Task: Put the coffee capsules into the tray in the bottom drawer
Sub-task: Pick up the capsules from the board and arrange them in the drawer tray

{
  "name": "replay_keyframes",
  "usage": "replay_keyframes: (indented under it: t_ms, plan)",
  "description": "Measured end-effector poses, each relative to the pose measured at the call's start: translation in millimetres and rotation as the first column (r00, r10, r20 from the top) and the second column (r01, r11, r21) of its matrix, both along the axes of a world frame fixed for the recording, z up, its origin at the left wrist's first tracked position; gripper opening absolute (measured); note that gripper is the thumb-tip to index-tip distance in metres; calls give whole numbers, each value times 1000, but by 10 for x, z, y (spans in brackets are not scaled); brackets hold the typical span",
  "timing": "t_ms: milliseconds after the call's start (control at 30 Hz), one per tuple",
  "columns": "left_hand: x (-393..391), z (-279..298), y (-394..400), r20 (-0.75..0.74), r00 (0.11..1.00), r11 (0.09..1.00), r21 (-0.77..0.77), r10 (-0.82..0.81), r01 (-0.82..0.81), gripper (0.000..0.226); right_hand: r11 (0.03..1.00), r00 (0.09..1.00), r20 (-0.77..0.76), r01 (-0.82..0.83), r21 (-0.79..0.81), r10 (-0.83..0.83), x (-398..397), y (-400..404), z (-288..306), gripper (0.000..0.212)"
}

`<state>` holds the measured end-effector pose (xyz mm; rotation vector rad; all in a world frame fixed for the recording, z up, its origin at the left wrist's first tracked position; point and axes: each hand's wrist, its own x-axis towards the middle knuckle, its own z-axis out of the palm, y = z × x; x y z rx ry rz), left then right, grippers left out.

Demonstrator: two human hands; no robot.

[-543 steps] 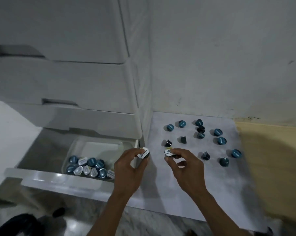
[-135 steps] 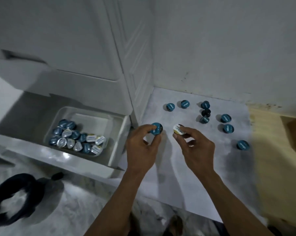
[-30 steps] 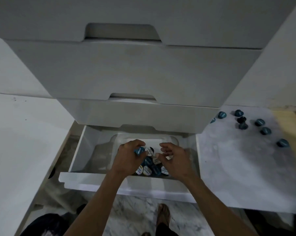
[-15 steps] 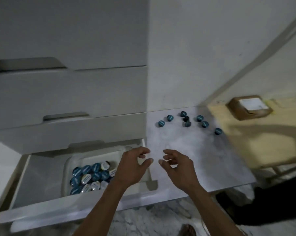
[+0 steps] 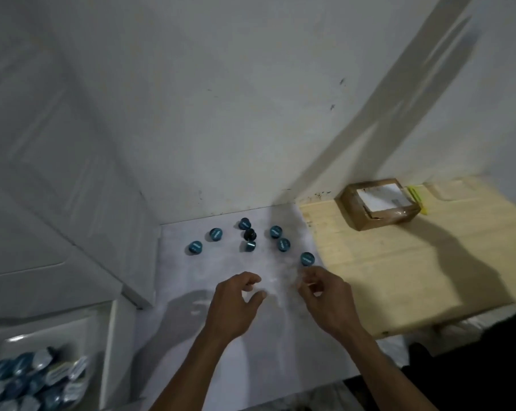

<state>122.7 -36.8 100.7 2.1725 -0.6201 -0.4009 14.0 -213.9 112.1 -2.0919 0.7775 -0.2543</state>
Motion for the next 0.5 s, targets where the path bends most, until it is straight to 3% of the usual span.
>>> replay_keyframes:
  t_ms: [333, 400, 500]
  plan:
    - [343, -637, -1058, 12, 994, 992, 64, 111, -111, 44, 1000, 1000, -17, 22, 19, -21, 442, -693, -862, 32]
    - [427, -837, -1213, 41, 992, 989, 78, 122, -125, 45, 996, 998, -57, -12, -87, 7, 518, -744, -1099, 38]
    - [486, -1114, -1356, 87, 988, 988, 82, 126, -134, 47, 989, 1000, 26, -8, -145, 12, 564, -761, -1433, 42]
